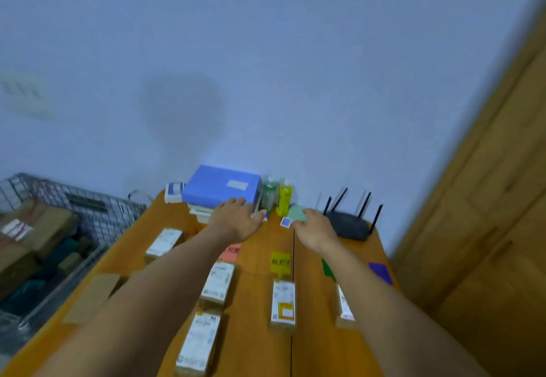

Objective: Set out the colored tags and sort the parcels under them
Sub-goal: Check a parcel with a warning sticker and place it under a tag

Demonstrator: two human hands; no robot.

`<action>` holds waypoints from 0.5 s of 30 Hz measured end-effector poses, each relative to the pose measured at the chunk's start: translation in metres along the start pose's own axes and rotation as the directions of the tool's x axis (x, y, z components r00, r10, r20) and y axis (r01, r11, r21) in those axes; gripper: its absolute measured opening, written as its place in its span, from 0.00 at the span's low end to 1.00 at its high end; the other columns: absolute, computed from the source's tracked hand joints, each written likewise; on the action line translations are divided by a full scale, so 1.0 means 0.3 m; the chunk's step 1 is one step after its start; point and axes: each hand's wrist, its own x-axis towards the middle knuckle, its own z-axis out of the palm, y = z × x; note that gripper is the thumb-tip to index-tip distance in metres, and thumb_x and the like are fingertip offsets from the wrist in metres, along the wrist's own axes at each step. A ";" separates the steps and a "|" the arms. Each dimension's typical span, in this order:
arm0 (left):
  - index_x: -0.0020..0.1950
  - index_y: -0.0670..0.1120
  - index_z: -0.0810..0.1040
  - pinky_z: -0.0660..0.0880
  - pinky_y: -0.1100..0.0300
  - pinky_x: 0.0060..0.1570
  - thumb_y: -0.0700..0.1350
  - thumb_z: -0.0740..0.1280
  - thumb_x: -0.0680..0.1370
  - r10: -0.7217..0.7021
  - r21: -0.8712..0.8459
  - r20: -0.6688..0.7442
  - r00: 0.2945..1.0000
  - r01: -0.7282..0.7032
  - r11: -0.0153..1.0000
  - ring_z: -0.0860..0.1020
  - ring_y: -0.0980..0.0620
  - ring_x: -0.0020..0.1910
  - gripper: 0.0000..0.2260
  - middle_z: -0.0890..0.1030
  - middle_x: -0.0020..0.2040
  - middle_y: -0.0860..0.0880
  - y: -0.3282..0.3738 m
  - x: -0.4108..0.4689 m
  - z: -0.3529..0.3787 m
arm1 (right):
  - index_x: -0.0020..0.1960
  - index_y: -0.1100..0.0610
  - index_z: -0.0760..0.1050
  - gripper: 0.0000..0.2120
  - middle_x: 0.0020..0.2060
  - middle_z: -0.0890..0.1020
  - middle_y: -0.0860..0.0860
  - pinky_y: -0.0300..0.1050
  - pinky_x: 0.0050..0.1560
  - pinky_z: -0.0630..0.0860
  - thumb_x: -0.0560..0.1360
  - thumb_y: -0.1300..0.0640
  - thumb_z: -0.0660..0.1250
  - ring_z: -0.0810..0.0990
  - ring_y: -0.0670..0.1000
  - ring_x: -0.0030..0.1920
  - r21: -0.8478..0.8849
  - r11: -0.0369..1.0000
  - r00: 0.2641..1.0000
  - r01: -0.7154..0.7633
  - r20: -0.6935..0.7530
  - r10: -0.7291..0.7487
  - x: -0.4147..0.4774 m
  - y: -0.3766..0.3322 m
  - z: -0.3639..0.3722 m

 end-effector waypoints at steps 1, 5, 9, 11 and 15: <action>0.77 0.46 0.70 0.59 0.44 0.77 0.64 0.46 0.84 0.006 0.040 -0.014 1.000 -0.006 0.999 0.63 0.42 0.78 0.32 0.67 0.80 0.44 0.004 -0.003 -0.071 | 0.79 0.58 0.61 0.29 0.77 0.65 0.54 0.52 0.74 0.65 0.82 0.45 0.58 0.64 0.57 0.76 -0.028 0.999 1.000 0.016 -0.015 -0.016 -0.011 -0.036 -0.058; 0.79 0.48 0.67 0.56 0.43 0.78 0.65 0.43 0.84 0.044 0.173 -0.081 0.996 -0.029 0.984 0.62 0.42 0.79 0.33 0.65 0.80 0.45 0.022 -0.029 -0.294 | 0.80 0.56 0.58 0.32 0.79 0.61 0.53 0.54 0.75 0.63 0.82 0.42 0.56 0.60 0.56 0.78 -0.090 0.993 0.992 0.076 -0.094 -0.084 -0.067 -0.147 -0.232; 0.80 0.48 0.66 0.56 0.43 0.78 0.66 0.41 0.83 0.034 0.202 -0.092 0.995 -0.015 0.979 0.62 0.42 0.79 0.34 0.66 0.80 0.44 0.029 -0.065 -0.390 | 0.81 0.56 0.57 0.32 0.80 0.61 0.53 0.54 0.74 0.63 0.82 0.40 0.55 0.58 0.56 0.78 -0.159 0.982 0.983 0.102 -0.133 -0.124 -0.103 -0.220 -0.322; 0.80 0.48 0.66 0.57 0.43 0.78 0.66 0.41 0.83 0.030 0.209 -0.101 0.994 -0.008 0.978 0.63 0.42 0.78 0.34 0.66 0.80 0.44 0.030 -0.085 -0.416 | 0.81 0.57 0.57 0.32 0.79 0.61 0.53 0.54 0.74 0.62 0.82 0.40 0.54 0.58 0.57 0.78 -0.181 0.977 0.979 0.112 -0.149 -0.139 -0.124 -0.250 -0.345; 0.80 0.48 0.66 0.59 0.43 0.78 0.66 0.40 0.83 0.031 0.209 -0.103 0.994 -0.009 0.978 0.64 0.41 0.78 0.34 0.67 0.79 0.43 0.020 -0.115 -0.434 | 0.80 0.57 0.58 0.32 0.79 0.62 0.54 0.55 0.73 0.64 0.82 0.40 0.54 0.60 0.57 0.78 -0.192 0.976 0.980 0.106 -0.148 -0.136 -0.149 -0.281 -0.358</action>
